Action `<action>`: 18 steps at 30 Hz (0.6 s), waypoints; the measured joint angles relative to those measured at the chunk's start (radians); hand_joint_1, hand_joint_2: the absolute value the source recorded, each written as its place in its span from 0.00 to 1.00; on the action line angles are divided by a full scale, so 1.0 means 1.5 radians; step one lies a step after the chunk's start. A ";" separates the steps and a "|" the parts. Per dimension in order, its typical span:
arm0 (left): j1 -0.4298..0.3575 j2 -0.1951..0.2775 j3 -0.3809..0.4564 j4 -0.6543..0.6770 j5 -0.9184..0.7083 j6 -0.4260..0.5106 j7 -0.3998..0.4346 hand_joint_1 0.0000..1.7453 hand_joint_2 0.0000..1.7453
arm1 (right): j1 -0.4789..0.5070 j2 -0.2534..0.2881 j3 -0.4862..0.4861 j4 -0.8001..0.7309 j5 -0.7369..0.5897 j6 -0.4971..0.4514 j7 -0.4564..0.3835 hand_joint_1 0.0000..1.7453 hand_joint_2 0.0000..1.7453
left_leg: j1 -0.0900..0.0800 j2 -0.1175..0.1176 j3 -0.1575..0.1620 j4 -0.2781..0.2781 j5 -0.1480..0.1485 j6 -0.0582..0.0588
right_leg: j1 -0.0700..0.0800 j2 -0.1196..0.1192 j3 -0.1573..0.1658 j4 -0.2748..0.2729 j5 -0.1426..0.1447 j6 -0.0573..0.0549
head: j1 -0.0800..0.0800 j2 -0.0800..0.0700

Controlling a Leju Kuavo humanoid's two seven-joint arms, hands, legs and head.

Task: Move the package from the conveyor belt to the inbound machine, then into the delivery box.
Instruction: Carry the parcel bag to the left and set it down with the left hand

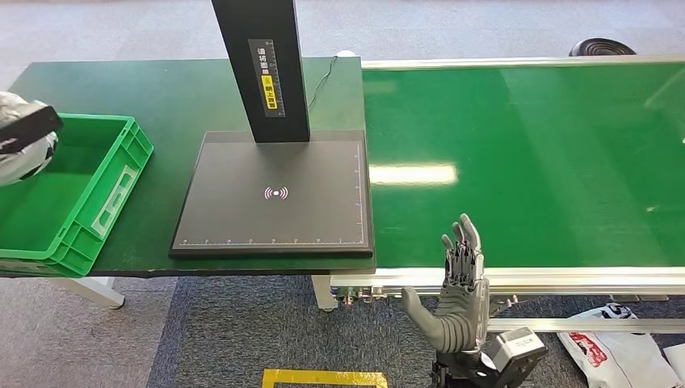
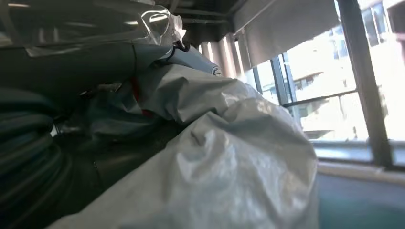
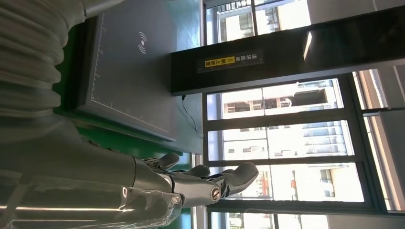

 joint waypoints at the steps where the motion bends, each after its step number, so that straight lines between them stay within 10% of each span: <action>1: -0.010 0.001 -0.033 0.012 -0.049 -0.021 0.013 1.00 1.00 | 0.003 0.002 -0.003 -0.003 0.005 0.006 0.000 0.00 1.00 | 0.000 0.000 0.000 0.000 0.000 0.000 | 0.000 0.000 0.000 0.000 0.000 0.000 | 0.000 0.000; 6: -0.014 0.009 -0.141 0.051 -0.111 -0.043 0.030 1.00 1.00 | 0.014 0.011 -0.012 -0.009 0.019 0.024 0.000 0.00 1.00 | 0.000 0.001 0.000 0.000 0.000 0.000 | 0.000 0.000 0.000 0.000 0.000 0.000 | 0.000 0.000; 18: 0.013 0.004 -0.199 0.082 -0.135 -0.043 0.015 1.00 1.00 | 0.015 0.017 -0.025 -0.010 0.020 0.030 0.000 0.00 1.00 | 0.000 0.000 0.000 0.000 0.000 0.000 | 0.000 0.000 0.000 0.000 0.000 0.000 | 0.000 0.000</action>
